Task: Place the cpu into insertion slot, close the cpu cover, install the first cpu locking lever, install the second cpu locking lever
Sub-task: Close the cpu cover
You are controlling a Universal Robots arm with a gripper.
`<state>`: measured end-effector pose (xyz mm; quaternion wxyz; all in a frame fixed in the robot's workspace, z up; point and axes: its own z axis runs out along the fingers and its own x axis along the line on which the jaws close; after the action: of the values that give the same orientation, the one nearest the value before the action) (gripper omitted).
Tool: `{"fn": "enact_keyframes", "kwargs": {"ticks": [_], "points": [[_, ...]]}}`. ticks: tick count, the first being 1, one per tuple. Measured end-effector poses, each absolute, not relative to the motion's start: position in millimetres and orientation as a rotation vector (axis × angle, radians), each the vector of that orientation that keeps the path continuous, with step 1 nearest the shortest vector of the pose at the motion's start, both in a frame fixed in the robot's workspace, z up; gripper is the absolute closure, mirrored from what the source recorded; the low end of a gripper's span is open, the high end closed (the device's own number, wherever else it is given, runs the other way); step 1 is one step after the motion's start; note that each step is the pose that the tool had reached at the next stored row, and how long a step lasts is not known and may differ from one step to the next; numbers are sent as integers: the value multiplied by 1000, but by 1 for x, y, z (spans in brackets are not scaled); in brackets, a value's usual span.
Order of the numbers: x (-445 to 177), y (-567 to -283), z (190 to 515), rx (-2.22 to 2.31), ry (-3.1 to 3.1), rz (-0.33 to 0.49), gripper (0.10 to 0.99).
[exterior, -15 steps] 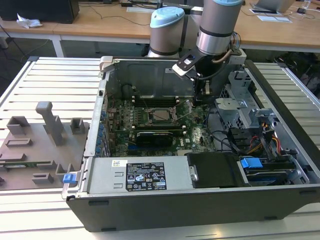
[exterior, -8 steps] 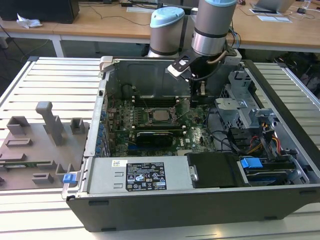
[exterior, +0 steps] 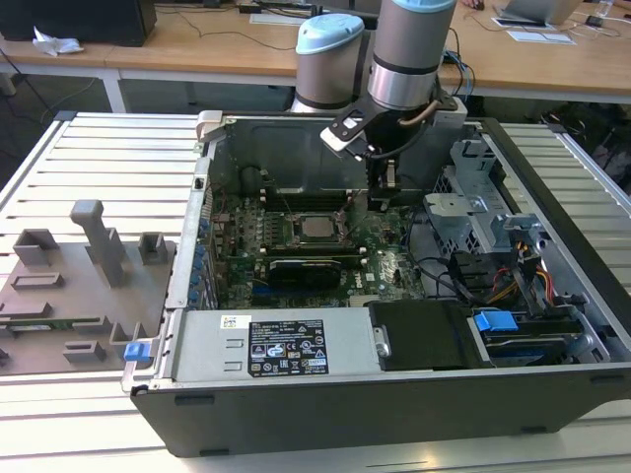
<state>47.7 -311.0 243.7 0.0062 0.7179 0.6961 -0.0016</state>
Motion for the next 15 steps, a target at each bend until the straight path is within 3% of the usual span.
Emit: {"fn": "enact_keyframes", "kwargs": {"ticks": [15], "points": [[34,-311,243,2246,2178,-5,980]]}}
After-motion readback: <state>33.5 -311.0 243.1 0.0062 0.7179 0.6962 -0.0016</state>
